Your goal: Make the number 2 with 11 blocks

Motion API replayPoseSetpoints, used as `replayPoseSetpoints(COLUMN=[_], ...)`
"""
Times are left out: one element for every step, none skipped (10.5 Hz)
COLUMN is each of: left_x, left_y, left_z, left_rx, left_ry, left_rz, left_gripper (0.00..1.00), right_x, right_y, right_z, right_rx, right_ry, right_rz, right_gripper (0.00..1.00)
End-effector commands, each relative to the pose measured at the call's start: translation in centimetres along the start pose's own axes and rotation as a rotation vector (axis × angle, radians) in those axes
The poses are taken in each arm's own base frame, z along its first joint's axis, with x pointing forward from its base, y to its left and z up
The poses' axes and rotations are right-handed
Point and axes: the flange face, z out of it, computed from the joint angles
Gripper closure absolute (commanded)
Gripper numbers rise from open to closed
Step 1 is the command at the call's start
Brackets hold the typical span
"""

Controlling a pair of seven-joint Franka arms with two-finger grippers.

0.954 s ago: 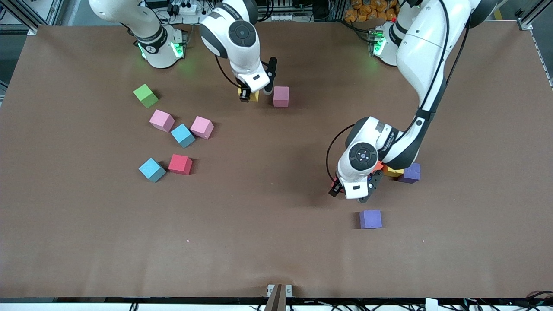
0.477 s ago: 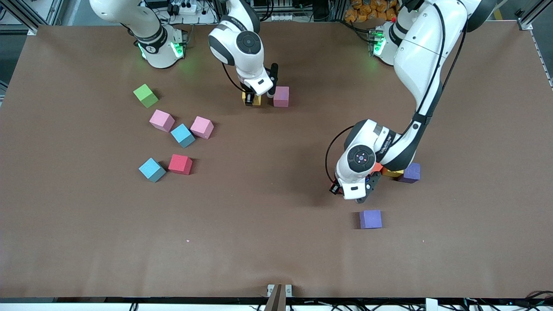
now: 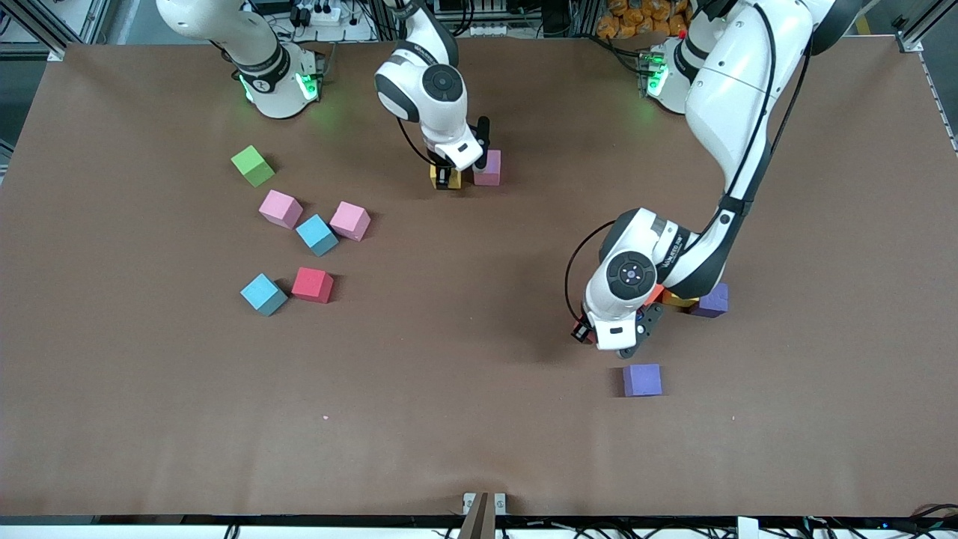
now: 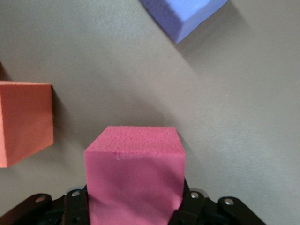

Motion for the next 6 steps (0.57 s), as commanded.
replayPoseSetpoints(left_x=[0.4,0.1,-0.2,-0.4,-0.5,-0.2], left_y=[0.8,1.0,1.1,1.2,1.2,1.1], left_z=[-1.8,-2.3,-2.8,-2.9,-2.9,-3.0], left_rx=[-0.033,-0.043,-0.049,-0.051,-0.050,-0.051], left_ry=[0.018,0.019,0.020,0.019,0.018,0.020], left_rz=[0.013,0.011,0.010,-0.003,-0.024,-0.034], left_gripper=[1.00,1.00,1.00,1.00,1.00,1.00], right_x=[1.2,1.4,1.8,1.9,2.0,2.1], right_y=[-0.2,-0.6,-1.5,-2.0,-2.3,-2.4], right_z=[0.7,0.8,1.0,1.3,1.3,1.3], right_rx=[0.001,0.003,0.004,0.005,0.006,0.007], right_ry=[-0.006,-0.010,-0.019,-0.025,-0.027,-0.028], right_rz=[0.003,0.012,0.019,0.022,0.018,0.018], right_gripper=[0.65,0.65,0.65,0.66,0.66,0.66])
